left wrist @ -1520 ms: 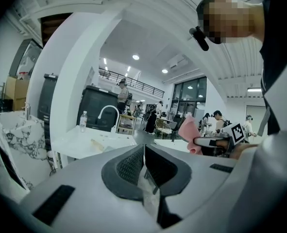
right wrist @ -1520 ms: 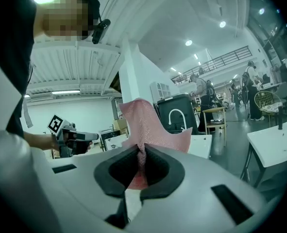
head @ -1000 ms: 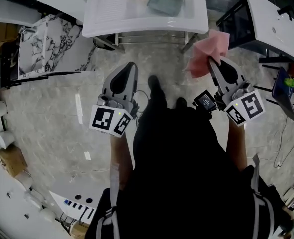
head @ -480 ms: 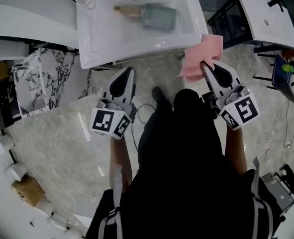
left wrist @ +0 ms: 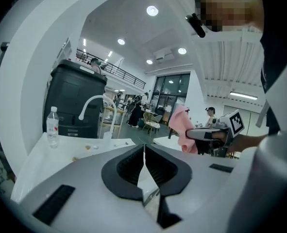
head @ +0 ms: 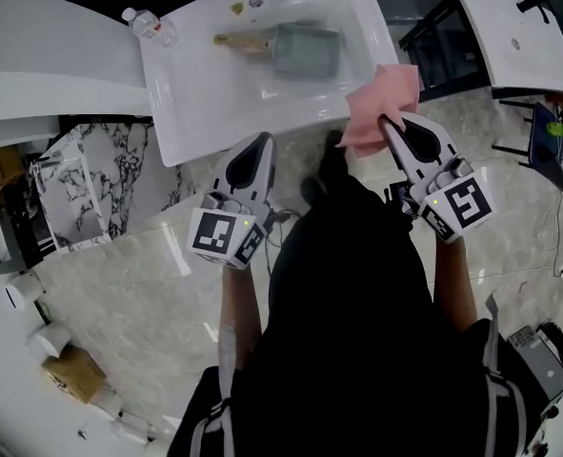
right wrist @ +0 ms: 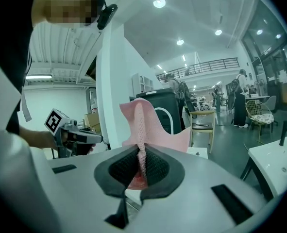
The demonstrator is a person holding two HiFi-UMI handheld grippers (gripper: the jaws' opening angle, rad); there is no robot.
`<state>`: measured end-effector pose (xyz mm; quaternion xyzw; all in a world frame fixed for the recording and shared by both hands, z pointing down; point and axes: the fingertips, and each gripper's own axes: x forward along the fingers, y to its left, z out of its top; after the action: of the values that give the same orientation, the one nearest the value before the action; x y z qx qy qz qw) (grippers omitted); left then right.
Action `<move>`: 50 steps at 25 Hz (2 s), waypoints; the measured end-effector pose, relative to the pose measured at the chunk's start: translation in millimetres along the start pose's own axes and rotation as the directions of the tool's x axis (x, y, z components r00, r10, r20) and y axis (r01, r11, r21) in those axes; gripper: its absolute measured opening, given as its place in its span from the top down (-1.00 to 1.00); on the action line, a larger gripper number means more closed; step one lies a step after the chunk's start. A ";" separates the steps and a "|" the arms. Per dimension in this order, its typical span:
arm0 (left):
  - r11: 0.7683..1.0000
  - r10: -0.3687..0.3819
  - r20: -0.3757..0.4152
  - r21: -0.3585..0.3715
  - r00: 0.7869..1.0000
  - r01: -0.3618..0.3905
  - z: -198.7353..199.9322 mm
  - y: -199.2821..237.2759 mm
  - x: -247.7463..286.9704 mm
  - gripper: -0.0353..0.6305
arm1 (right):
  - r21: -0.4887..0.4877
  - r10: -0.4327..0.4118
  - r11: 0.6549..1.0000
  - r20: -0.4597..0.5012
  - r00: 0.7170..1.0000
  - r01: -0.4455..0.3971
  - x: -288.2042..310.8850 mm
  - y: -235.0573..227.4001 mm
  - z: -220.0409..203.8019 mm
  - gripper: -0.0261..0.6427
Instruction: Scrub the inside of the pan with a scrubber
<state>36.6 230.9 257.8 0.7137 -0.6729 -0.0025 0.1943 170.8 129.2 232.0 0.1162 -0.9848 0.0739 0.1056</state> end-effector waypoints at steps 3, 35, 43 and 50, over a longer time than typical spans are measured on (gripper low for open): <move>1.000 0.016 0.005 -0.005 1.000 -0.016 19.6 11.6 15.4 0.79 | 0.011 0.013 1.000 0.014 1.000 -0.013 18.8 -22.9 10.0 0.85; 0.994 -0.102 -0.323 0.011 0.941 0.111 -20.6 126.8 182.4 0.79 | 0.115 0.093 0.991 -0.255 0.963 -0.065 183.5 -92.5 -65.0 0.84; 0.976 -0.187 -0.433 0.019 0.882 0.217 -53.2 183.6 221.8 0.79 | 0.089 0.010 0.996 -0.356 0.935 0.024 234.7 -105.7 -101.8 0.84; 0.969 -0.181 -0.518 0.052 0.836 0.242 -92.5 239.3 252.7 0.79 | 0.101 -0.001 0.994 -0.416 0.909 0.047 284.0 -112.5 -147.0 0.84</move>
<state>-144.8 8.8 475.7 0.7689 -0.5134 0.2035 0.3222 -43.7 -14.6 451.7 0.1156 -0.9329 0.1491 0.3068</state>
